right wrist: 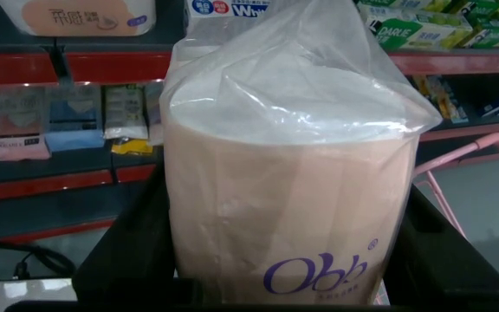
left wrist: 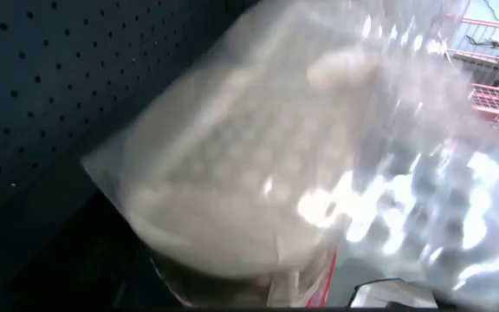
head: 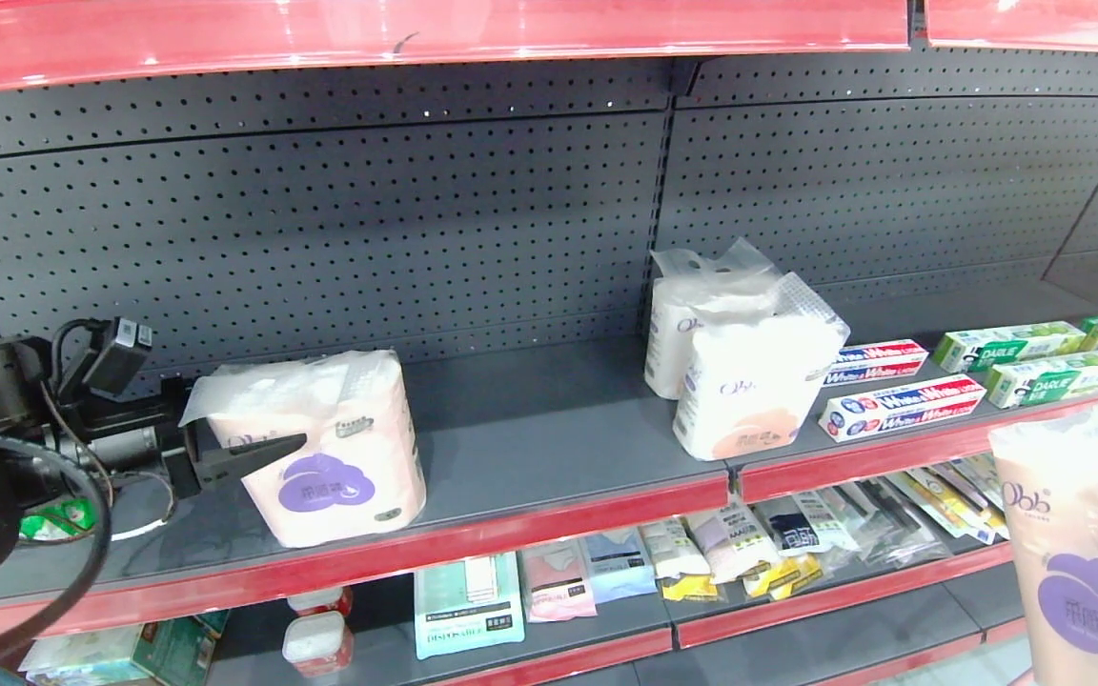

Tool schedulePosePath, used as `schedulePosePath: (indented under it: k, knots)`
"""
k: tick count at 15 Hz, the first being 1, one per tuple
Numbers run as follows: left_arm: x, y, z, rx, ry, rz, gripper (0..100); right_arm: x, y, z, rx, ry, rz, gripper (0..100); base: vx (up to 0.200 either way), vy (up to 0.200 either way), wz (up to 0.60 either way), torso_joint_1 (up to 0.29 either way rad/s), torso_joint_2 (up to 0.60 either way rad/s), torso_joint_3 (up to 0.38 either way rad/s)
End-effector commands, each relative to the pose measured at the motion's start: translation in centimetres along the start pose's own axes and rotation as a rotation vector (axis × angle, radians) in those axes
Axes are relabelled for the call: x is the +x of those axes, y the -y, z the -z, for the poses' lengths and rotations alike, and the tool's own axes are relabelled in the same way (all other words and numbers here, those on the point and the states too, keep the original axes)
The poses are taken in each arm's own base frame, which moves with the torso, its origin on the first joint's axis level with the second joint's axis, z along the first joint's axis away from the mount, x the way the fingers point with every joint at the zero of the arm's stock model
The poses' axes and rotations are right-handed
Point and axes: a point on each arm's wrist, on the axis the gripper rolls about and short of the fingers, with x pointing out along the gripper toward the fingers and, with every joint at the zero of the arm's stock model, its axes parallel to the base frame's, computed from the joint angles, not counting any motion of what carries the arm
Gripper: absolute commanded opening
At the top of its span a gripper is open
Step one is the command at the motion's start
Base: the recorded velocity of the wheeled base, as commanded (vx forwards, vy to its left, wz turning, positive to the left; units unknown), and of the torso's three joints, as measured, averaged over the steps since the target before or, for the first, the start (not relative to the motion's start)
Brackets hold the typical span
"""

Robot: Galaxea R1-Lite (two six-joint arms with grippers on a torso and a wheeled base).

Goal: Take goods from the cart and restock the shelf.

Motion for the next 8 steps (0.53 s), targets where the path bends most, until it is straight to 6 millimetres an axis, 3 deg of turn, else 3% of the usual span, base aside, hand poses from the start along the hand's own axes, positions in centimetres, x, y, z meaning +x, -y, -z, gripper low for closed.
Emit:
schedulePosePath:
  k: [1,8]
  knots:
    - [-1.0,0.8,-2.1,0.060,0.024,-0.026,100,-0.1,0.0,0.0,0.000,0.004,0.001,0,0.000,0.000,0.00,0.000,0.00,0.000]
    - [-4.2,2.9,-6.3,0.151,0.068,-0.143,100,-0.2,0.0,0.1,-0.001,0.008,-0.003,0,0.000,0.000,0.00,0.000,0.00,0.000]
